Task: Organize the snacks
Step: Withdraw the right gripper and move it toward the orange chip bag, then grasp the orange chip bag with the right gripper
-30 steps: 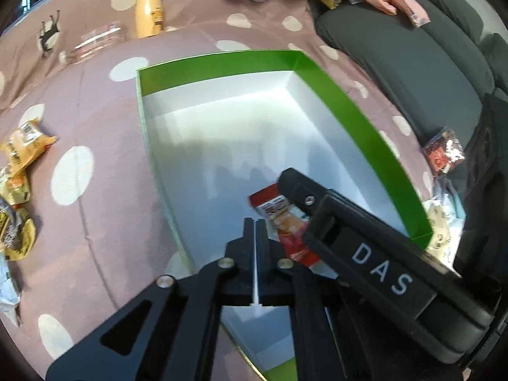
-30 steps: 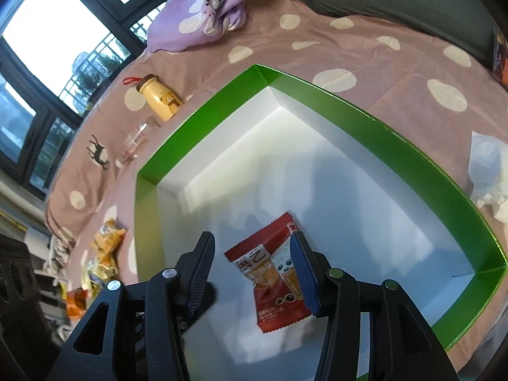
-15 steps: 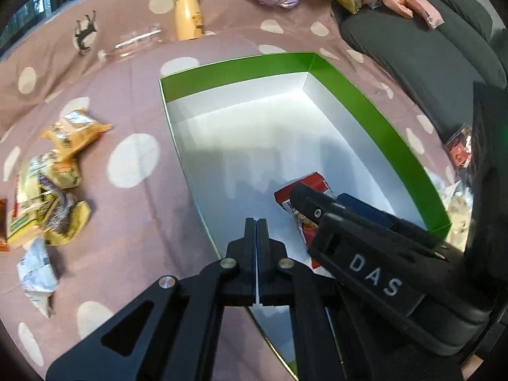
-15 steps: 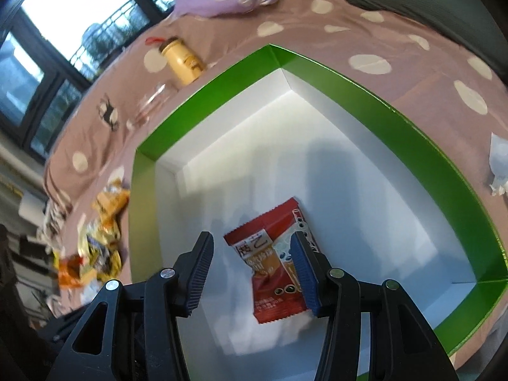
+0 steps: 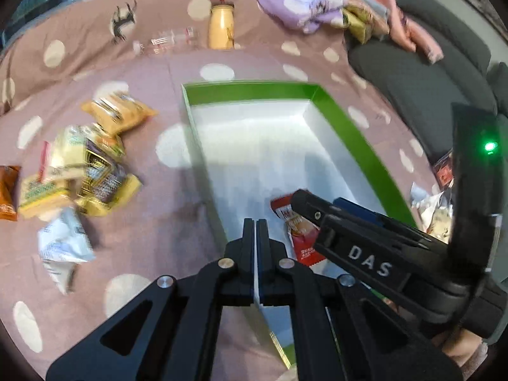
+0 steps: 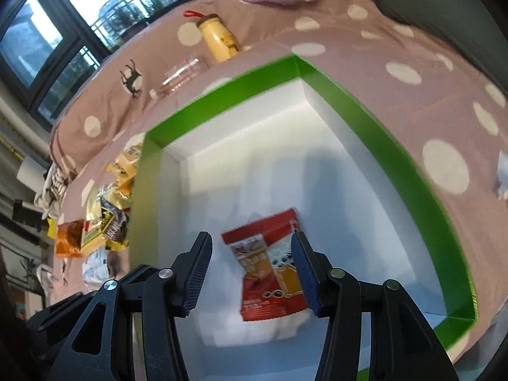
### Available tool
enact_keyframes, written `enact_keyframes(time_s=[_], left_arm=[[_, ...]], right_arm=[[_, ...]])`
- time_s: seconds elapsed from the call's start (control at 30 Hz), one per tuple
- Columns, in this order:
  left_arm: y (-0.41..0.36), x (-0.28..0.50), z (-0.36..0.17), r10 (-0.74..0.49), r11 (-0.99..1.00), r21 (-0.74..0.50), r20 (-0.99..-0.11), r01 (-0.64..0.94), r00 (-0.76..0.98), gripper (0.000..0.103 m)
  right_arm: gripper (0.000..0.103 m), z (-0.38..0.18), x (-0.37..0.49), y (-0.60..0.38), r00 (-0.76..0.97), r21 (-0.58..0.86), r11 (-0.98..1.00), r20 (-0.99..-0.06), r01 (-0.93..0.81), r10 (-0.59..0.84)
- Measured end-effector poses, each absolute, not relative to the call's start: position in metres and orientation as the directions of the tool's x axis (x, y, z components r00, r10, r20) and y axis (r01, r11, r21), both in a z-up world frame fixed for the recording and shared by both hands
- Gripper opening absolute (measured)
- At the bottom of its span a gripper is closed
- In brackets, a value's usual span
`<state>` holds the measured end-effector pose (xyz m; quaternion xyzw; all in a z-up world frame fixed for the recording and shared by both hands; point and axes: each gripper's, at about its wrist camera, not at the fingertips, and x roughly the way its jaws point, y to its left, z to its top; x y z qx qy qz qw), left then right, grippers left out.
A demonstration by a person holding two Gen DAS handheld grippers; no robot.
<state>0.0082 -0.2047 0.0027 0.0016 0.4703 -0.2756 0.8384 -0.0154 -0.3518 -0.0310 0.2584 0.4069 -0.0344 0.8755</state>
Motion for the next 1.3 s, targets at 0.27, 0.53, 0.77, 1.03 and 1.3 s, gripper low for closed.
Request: enact_keyframes(time_s=[0.27, 0.53, 0.77, 1.03, 1.3], left_arm=[[-0.112, 0.014, 0.046, -0.436, 0.895, -0.291, -0.729, 0.338, 0.528, 0.033], [0.023, 0.014, 0.059, -0.255, 0.956, -0.289, -0.708, 0.059, 0.658, 0.066], [0.106, 0.009, 0.049, -0.175, 0.937, -0.333, -0.712, -0.108, 0.680, 0.067], [0.148, 0.010, 0.017, -0.129, 0.921, -0.332, -0.753, -0.205, 0.645, 0.067], [0.155, 0.011, 0.000, -0.147, 0.912, -0.350, -0.766, -0.215, 0.625, 0.066]], right_arm=[[0.083, 0.016, -0.009, -0.306, 0.710, 0.353, 0.922, -0.690, 0.158, 0.143], [0.095, 0.066, 0.016, -0.237, 0.711, 0.400, 0.915, -0.627, -0.055, 0.318], [0.096, 0.085, 0.061, -0.151, 0.617, 0.439, 0.876, -0.638, -0.200, 0.461], [0.097, 0.051, 0.120, -0.030, 0.403, 0.511, 0.814, -0.707, -0.277, 0.581], [0.096, 0.015, 0.156, 0.028, 0.356, 0.504, 0.828, -0.748, -0.245, 0.561]])
